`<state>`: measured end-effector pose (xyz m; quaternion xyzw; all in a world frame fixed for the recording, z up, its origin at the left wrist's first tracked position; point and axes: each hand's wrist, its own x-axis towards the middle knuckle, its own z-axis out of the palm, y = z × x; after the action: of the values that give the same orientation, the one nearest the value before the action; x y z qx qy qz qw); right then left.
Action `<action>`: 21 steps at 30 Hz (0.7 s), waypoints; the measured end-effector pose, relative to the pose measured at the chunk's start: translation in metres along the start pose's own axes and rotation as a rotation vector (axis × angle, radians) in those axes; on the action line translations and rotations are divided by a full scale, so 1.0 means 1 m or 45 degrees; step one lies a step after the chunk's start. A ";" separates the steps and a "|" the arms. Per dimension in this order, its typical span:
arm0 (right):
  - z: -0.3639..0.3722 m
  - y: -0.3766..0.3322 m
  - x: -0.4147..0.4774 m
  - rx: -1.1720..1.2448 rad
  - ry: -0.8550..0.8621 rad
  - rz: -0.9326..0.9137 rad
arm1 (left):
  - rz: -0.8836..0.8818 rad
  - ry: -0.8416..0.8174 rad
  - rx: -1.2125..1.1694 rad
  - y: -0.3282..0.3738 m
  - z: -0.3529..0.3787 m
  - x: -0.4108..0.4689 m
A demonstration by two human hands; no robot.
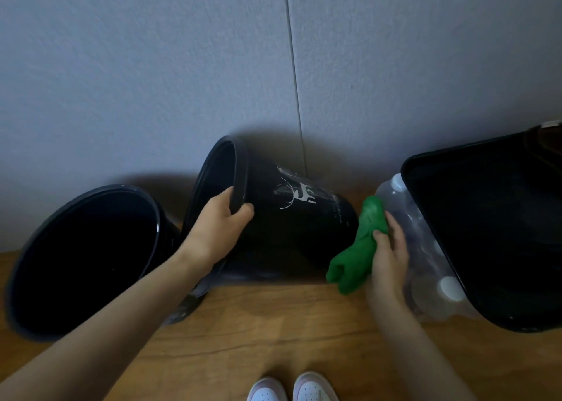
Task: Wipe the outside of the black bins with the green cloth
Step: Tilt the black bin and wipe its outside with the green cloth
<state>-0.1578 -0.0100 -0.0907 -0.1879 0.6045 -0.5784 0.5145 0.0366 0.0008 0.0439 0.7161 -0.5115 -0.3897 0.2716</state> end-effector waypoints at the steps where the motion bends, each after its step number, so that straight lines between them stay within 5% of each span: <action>1: 0.003 -0.005 -0.002 0.076 -0.010 0.003 | 0.022 -0.011 0.002 -0.001 0.003 -0.003; 16: 0.018 -0.029 -0.010 0.597 -0.340 0.411 | 0.121 -0.127 0.084 -0.016 0.017 -0.008; 21: 0.032 -0.038 -0.018 0.264 -0.354 0.034 | 0.086 -0.178 -0.089 -0.013 0.017 -0.002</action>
<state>-0.1371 -0.0210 -0.0432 -0.2040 0.4670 -0.5991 0.6176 0.0287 0.0074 0.0246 0.6594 -0.5392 -0.4470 0.2733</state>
